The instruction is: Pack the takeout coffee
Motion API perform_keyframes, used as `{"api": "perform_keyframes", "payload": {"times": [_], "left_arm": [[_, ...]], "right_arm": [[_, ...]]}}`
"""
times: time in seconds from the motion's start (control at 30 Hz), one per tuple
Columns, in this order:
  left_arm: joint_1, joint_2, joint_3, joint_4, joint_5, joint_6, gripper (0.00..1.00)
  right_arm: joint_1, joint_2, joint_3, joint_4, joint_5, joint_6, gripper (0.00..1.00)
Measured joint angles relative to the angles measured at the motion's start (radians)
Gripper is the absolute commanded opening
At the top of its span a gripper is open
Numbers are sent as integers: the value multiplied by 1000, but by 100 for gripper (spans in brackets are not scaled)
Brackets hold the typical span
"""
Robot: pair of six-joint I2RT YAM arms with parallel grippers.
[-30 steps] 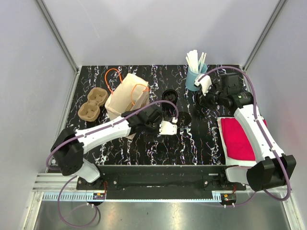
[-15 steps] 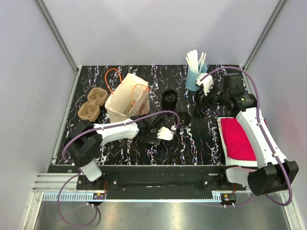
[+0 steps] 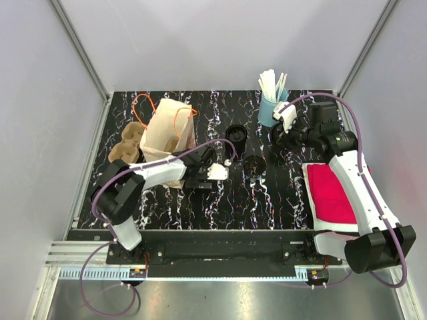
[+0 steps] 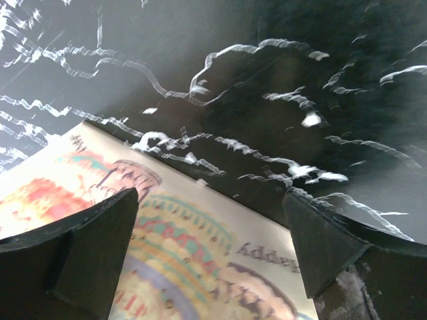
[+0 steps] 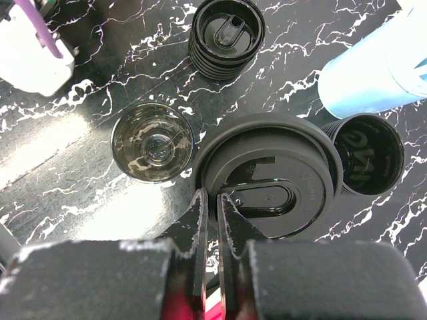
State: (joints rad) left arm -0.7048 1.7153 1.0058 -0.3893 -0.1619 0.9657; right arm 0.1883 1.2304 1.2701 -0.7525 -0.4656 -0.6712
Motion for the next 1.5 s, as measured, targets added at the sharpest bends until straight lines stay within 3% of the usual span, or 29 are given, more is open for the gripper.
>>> {"api": "perform_keyframes", "payload": {"times": [0.47,0.63,1.03,1.5], "left_arm": [[132,19,36,10,0,14,99],[142,19,117,-42,84,-34,99],[141,-52,270,-22,543,-436,99],[167,-61,159,240,635,-858,99]], "right_arm": [[0,40,48,-89,-48,-12,0],[5,86,85,-143,-50,-23,0],[105,207,137,-269,-13,-41,1],[224,343,186,-344,31,-39,2]]}}
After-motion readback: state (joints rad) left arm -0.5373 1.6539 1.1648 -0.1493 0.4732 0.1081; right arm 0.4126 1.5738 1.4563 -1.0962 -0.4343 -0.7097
